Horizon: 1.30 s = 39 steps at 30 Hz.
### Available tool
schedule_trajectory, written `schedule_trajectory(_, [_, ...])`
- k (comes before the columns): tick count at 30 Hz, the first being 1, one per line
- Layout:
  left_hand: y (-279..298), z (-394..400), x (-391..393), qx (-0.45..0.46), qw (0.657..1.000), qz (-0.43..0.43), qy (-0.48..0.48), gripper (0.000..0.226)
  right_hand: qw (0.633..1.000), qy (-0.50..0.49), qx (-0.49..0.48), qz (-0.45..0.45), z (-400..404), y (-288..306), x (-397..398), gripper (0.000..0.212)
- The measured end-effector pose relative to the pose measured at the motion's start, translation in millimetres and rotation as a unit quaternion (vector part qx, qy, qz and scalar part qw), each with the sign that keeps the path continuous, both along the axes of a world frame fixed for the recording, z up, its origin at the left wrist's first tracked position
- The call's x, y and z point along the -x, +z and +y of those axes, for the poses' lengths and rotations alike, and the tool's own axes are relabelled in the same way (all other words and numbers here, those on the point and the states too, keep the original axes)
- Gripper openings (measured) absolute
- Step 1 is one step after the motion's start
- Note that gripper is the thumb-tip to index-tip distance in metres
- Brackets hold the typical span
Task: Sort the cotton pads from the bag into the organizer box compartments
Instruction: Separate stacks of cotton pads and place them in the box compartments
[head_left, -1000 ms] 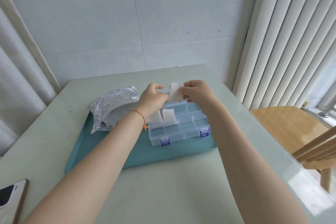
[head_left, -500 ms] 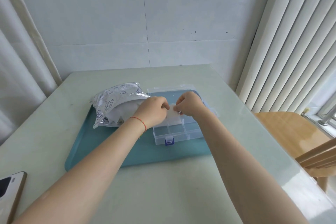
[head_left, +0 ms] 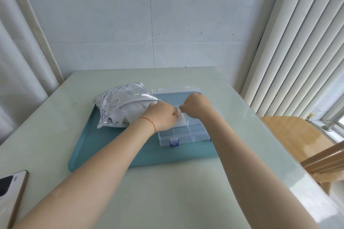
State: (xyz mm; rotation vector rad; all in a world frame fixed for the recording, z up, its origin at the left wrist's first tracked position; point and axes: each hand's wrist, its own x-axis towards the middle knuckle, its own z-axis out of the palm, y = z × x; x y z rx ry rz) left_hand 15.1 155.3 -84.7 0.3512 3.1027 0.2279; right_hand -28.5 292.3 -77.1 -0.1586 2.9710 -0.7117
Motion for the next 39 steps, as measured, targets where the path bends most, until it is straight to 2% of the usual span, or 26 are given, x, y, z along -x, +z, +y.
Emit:
schedule_trajectory(2, [4, -8, -9, -0.078, 0.995, 0.067, -0.005, 0.038, 0.997, 0.000, 0.057, 0.044, -4, 5, -5, 0.036])
schedule_trajectory(3, [6, -14, -14, -0.134, 0.980, 0.145, -0.008, 0.037, 0.994, 0.009, 0.087, 0.061, -8, 7, -9, 0.036])
schedule_trajectory(6, [5, -46, -30, -0.238, 0.900, 0.363, 0.026, 0.027, 0.989, 0.049, 0.121, 0.069, -30, 11, -26, 0.030])
schedule_trajectory(8, [3, -72, -40, -0.257, 0.879, 0.391, 0.093, 0.022, 0.987, 0.086, 0.123, 0.050, -50, 9, -36, 0.030])
schedule_trajectory(11, [1, -103, -50, -0.241, 0.892, 0.349, 0.155, 0.019, 0.992, 0.097, 0.082, 0.026, -80, 8, -46, 0.032])
schedule_trajectory(14, [-2, -124, -57, -0.256, 0.900, 0.309, 0.168, 0.027, 0.998, 0.047, 0.000, 0.040, -109, 4, -52, 0.027])
schedule_trajectory(18, [-5, -129, -58, -0.281, 0.903, 0.274, 0.174, 0.028, 0.994, 0.012, -0.076, 0.082, -133, -5, -55, 0.026])
schedule_trajectory(20, [-7, -130, -60, -0.294, 0.905, 0.265, 0.158, 0.024, 0.993, 0.000, -0.091, 0.071, -139, -11, -53, 0.033])
schedule_trajectory(24, [-13, -133, -64, -0.310, 0.907, 0.253, 0.134, 0.022, 0.995, -0.033, -0.070, 0.058, -146, -14, -50, 0.028])
schedule_trajectory(29, [-17, -133, -62, -0.325, 0.893, 0.267, 0.163, 0.020, 0.999, -0.049, 0.002, 0.014, -149, -9, -49, 0.021])
schedule_trajectory(33, [-15, -118, -75, -0.364, 0.862, 0.312, 0.167, 0.010, 0.994, -0.031, 0.100, -0.034, -130, 10, -52, 0.042])
schedule_trajectory(34, [-16, -112, -79, -0.377, 0.861, 0.297, 0.166, 0.005, 0.992, -0.026, 0.118, -0.045, -124, 16, -54, 0.039])
schedule_trajectory(35, [-16, -105, -81, -0.391, 0.866, 0.260, 0.172, 0.013, 0.989, -0.020, 0.131, -0.057, -117, 21, -56, 0.031])
schedule_trajectory(37, [-14, -97, -81, -0.427, 0.876, 0.127, 0.182, 0.032, 0.985, -0.005, 0.146, -0.086, -104, 31, -63, 0.021])
schedule_trajectory(39, [-10, -91, -80, -0.481, 0.855, -0.012, 0.193, 0.028, 0.984, 0.012, 0.147, -0.102, -94, 35, -67, 0.021])
